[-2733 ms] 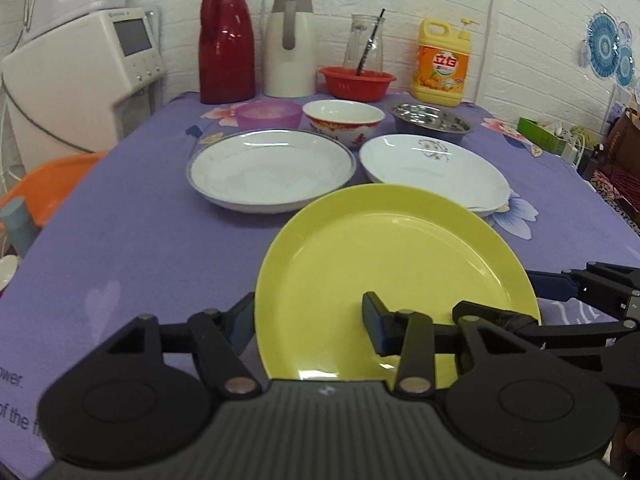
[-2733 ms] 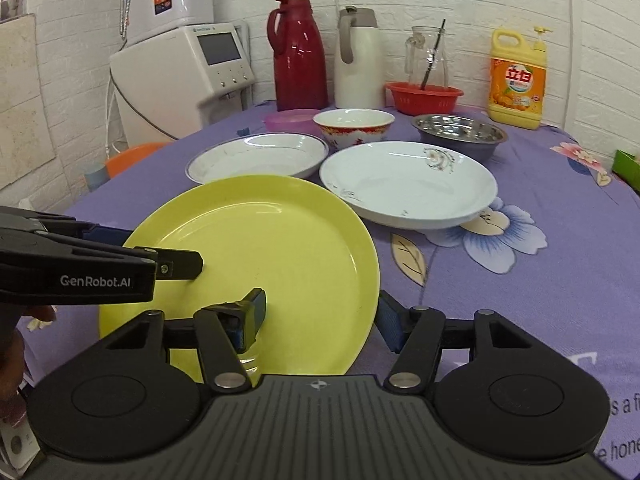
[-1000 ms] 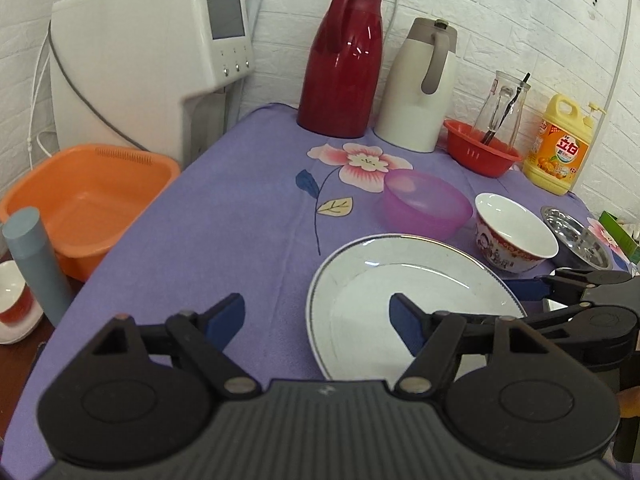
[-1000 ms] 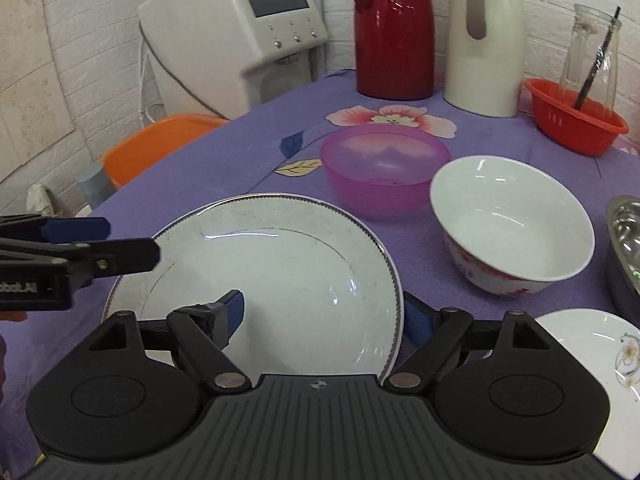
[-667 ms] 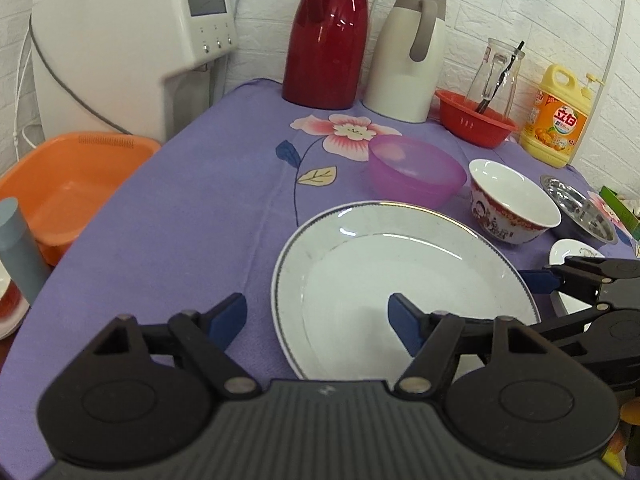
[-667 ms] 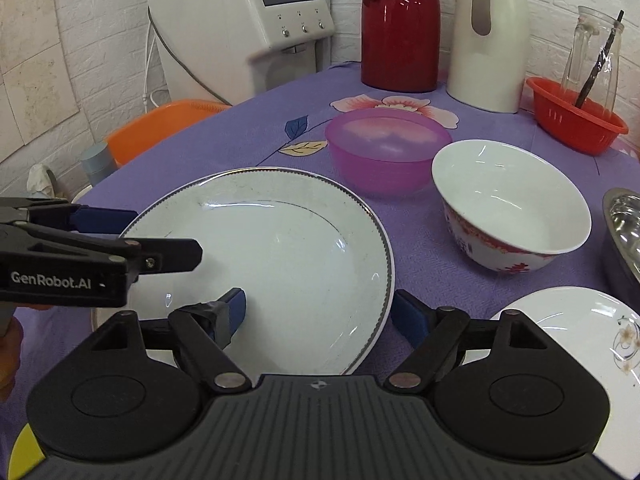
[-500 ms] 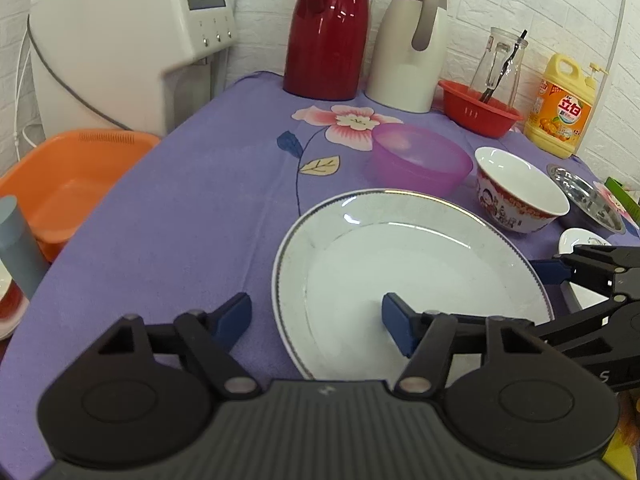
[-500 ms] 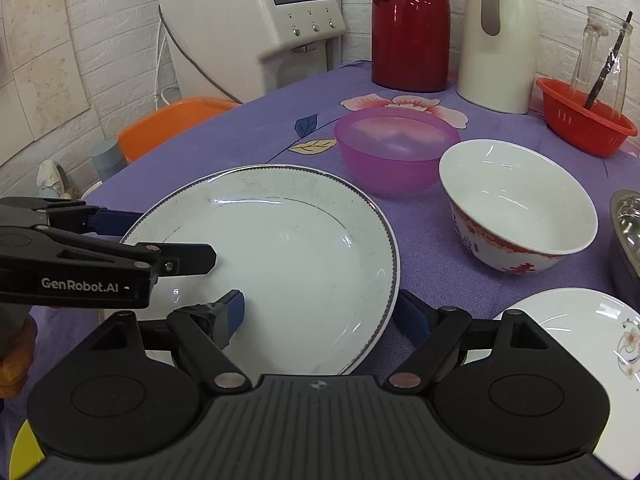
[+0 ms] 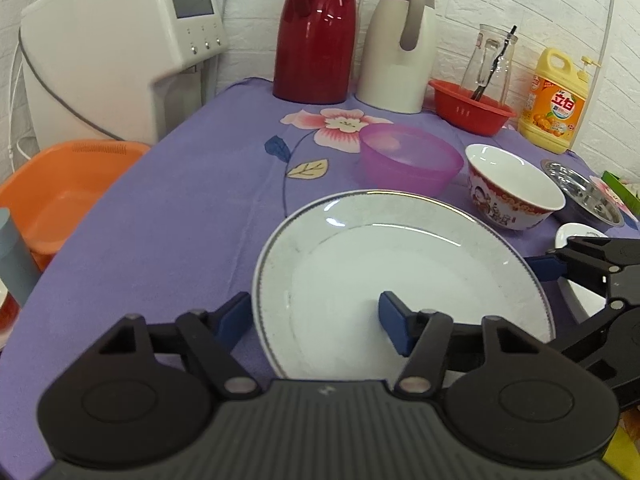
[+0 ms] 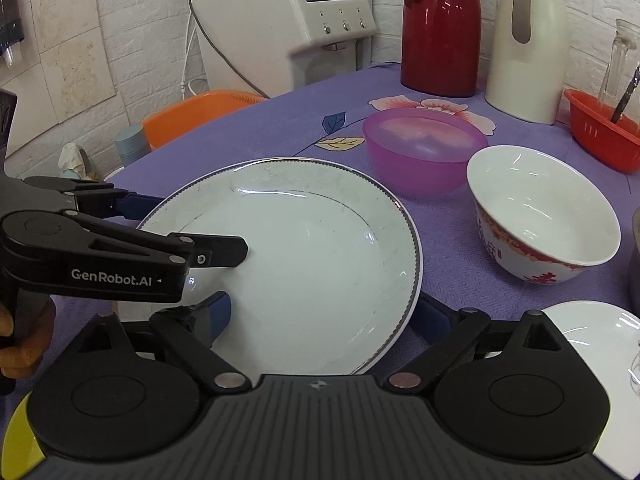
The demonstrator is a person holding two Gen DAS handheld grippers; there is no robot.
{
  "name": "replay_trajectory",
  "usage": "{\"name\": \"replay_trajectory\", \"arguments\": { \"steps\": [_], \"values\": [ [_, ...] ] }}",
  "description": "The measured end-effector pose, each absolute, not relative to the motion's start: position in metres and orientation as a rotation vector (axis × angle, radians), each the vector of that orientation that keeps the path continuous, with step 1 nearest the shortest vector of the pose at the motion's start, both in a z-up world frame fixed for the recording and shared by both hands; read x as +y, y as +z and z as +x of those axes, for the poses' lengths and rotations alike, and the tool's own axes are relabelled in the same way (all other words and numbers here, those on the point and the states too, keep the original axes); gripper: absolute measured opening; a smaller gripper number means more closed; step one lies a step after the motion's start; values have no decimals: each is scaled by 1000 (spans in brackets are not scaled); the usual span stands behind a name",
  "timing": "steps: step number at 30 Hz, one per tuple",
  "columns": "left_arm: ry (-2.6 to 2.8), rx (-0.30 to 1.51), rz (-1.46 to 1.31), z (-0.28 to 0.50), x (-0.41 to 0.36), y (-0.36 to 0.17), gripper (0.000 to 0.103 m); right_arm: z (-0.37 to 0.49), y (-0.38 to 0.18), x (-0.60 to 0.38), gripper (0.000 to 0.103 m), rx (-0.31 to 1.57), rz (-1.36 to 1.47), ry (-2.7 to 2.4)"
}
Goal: Organize plates and bowls
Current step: 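Grasp the gold-rimmed white plate rim with the left tool and lift, then lower the gold-rimmed plate onto the yellow plate and open the left tool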
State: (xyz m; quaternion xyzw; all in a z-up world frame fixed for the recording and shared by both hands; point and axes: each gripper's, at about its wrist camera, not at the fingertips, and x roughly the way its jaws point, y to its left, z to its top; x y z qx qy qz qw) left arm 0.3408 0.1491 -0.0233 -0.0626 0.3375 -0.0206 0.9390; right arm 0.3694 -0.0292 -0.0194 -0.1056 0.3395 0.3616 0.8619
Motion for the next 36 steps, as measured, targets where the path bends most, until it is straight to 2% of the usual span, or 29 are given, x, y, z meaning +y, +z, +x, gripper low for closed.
{"name": "replay_trajectory", "arguments": {
  "steps": [5,18,28,36],
  "values": [
    [8,721,-190,348,145,-14,52,366,-13,-26,103,722,-229,696],
    [-25,604,-190,288,124,40,51,296,37,-48,103,593,-187,621],
    [-82,659,-192,216,93,11,51,208,9,-69,103,645,-137,578],
    [-83,664,-152,194,81,-7,52,184,-10,-80,103,649,-82,568]
  ]
}}
